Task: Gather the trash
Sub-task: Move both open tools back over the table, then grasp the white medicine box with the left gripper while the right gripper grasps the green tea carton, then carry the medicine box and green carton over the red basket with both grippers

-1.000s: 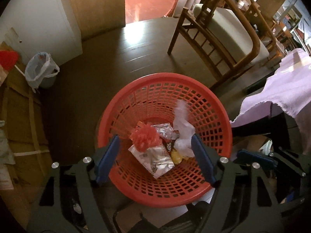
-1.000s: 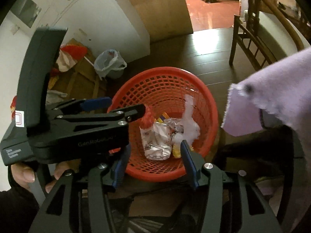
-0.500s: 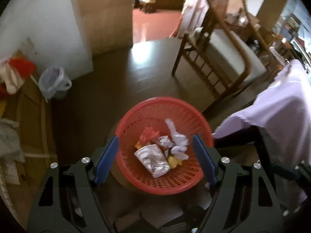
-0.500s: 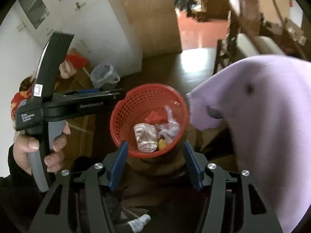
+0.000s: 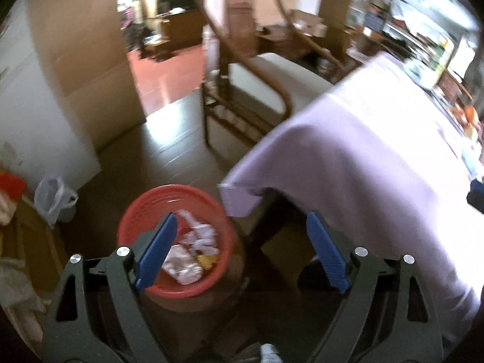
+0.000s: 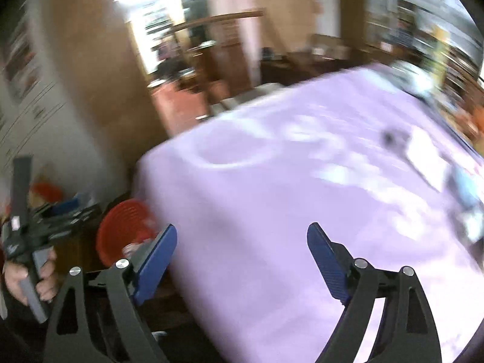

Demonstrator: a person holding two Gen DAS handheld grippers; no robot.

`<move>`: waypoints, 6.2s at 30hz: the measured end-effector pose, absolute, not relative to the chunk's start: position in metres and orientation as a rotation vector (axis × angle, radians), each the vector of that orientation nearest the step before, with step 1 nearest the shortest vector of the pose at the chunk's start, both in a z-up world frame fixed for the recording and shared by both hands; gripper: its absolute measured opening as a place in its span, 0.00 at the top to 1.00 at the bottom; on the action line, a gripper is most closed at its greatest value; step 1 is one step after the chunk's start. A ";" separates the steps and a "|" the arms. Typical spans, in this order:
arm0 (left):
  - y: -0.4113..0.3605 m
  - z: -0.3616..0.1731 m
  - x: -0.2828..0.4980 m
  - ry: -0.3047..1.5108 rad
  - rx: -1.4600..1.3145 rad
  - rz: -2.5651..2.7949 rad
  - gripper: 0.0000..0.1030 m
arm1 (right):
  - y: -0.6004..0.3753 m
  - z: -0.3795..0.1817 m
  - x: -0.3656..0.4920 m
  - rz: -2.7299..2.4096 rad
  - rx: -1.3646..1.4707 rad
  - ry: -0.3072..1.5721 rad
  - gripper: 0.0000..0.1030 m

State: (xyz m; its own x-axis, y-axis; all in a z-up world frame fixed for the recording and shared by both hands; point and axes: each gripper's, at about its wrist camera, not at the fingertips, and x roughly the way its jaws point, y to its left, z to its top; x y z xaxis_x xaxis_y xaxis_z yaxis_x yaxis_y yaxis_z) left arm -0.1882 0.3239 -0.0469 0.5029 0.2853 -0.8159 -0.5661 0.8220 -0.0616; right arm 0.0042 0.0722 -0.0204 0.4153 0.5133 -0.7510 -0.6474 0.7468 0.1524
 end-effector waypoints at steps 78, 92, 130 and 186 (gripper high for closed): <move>-0.045 -0.040 0.114 0.987 0.198 -0.294 0.46 | -0.231 -0.081 0.151 0.114 0.347 0.975 0.21; 0.042 -0.038 0.038 0.945 -0.035 -0.160 0.46 | -0.184 -0.084 0.155 0.211 0.178 0.893 0.67; 0.042 -0.053 0.041 1.002 0.015 -0.179 0.45 | -0.147 -0.048 0.093 0.382 0.047 0.856 0.72; 0.409 -0.119 -0.265 0.945 -0.586 0.621 0.55 | 0.309 -0.053 -0.100 1.178 -0.408 0.944 0.73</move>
